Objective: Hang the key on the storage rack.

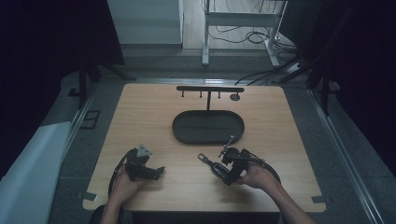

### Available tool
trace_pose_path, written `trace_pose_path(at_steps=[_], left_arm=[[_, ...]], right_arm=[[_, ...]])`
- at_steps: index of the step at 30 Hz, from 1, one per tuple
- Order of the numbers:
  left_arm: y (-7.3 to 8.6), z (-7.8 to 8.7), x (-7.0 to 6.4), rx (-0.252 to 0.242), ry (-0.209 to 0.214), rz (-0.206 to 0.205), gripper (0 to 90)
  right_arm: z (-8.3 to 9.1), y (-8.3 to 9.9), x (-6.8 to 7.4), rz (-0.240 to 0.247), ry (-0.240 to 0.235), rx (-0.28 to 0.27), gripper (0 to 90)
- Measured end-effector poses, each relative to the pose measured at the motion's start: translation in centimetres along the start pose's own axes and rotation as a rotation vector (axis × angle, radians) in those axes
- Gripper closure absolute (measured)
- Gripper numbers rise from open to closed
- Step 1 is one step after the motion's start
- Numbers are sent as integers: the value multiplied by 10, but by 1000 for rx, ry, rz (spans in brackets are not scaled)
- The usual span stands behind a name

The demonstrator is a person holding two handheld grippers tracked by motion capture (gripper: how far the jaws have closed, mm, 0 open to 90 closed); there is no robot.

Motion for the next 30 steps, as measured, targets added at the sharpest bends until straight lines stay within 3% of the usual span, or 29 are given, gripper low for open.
trace_pose_path(at_steps=[10,16,30], left_arm=[[0,0,0,0,0,0,0],[0,0,0,0,0,0,0],[0,0,0,-1,1,0,0]], right_arm=[[-5,-20,12,21,-9,55,201],[-10,-31,15,-12,-12,96,368],[-14,-36,12,-15,7,184,480]])
Point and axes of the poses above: each handheld gripper's, and its own axes: z roughly backward along the jaws, y roughly out of its underside, x roughly to its left, the point moved 7 cm from there along -z, roughly forward along the jaws, and after that the axes turned 3 degrees about -z, right-handed, at the moved point
